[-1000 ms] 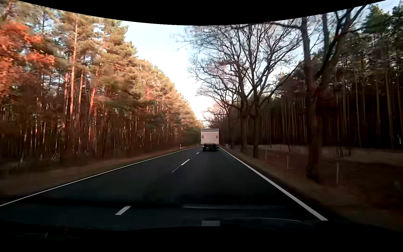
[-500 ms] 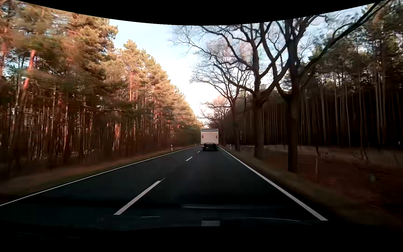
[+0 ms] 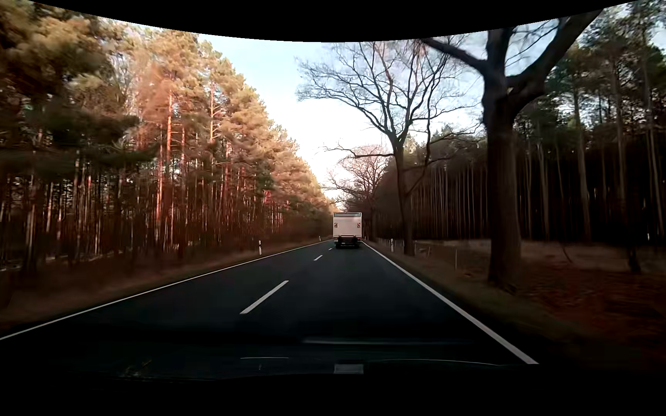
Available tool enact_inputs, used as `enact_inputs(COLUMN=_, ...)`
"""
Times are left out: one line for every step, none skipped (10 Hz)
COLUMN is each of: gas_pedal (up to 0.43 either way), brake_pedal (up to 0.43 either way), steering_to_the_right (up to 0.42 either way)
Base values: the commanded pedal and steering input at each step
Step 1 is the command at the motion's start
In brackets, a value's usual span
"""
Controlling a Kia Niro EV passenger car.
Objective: Follow the waypoints while adhering to traffic rules and regulations
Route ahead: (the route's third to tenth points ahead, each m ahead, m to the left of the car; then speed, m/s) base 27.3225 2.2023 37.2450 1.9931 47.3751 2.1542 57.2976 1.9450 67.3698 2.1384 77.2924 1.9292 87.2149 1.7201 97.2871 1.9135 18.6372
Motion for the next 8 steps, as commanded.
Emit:
enact_inputs(gas_pedal=0.138, brake_pedal=0.000, steering_to_the_right=-0.002)
enact_inputs(gas_pedal=0.150, brake_pedal=0.000, steering_to_the_right=-0.002)
enact_inputs(gas_pedal=0.150, brake_pedal=0.000, steering_to_the_right=-0.001)
enact_inputs(gas_pedal=0.150, brake_pedal=0.000, steering_to_the_right=-0.001)
enact_inputs(gas_pedal=0.150, brake_pedal=0.000, steering_to_the_right=-0.001)
enact_inputs(gas_pedal=0.150, brake_pedal=0.000, steering_to_the_right=-0.001)
enact_inputs(gas_pedal=0.150, brake_pedal=0.000, steering_to_the_right=-0.002)
enact_inputs(gas_pedal=0.150, brake_pedal=0.000, steering_to_the_right=-0.001)
